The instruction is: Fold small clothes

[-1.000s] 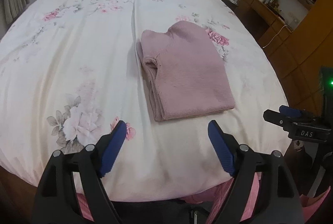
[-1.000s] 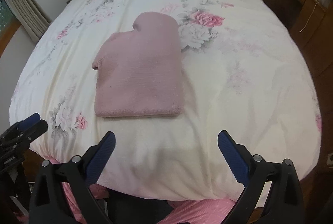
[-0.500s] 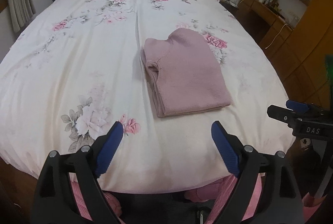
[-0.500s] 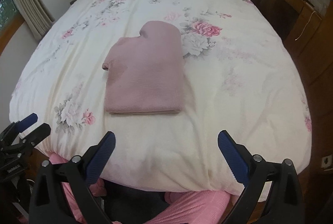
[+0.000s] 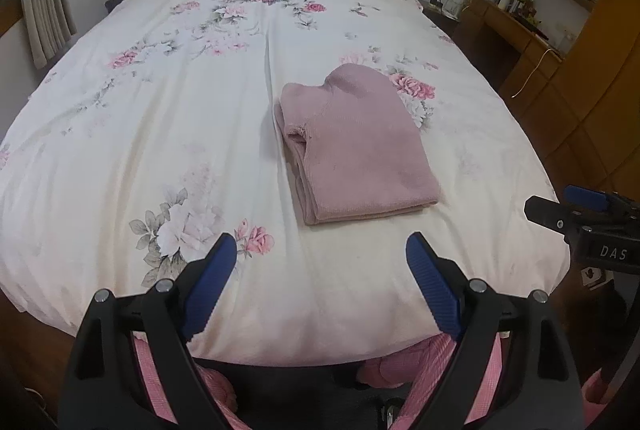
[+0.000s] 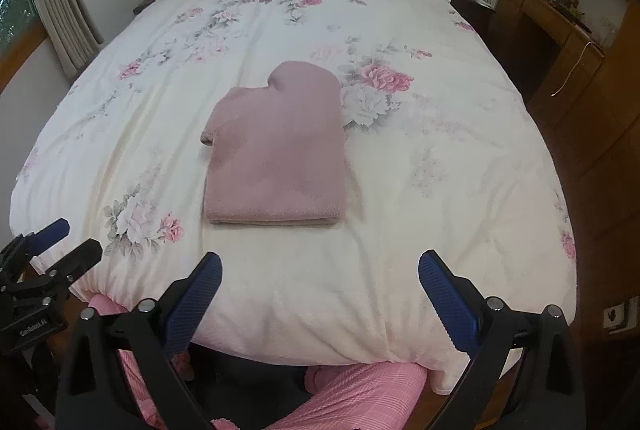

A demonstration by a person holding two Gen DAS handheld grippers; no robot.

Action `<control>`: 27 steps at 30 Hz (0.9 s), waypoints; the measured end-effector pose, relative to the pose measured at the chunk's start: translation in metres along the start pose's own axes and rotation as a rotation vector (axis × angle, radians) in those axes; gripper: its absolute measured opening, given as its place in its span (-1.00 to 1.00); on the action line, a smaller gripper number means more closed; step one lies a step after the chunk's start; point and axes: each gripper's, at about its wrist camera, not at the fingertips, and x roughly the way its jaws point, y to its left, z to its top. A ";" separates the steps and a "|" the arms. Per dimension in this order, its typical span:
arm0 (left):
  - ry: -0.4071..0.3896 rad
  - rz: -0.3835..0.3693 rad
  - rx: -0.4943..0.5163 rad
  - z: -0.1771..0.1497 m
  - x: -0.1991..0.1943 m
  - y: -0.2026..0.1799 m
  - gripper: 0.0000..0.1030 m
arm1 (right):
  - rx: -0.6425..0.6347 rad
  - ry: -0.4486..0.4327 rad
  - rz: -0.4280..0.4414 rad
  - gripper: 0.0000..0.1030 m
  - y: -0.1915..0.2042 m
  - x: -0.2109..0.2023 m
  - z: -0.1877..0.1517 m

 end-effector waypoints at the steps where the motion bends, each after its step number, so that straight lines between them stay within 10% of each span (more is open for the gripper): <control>1: -0.003 0.003 0.002 0.000 -0.001 -0.001 0.67 | 0.000 -0.001 0.000 0.92 0.000 -0.001 0.000; 27: 0.009 0.010 0.015 0.005 -0.001 -0.004 0.67 | 0.036 -0.026 -0.024 0.92 -0.017 0.001 0.003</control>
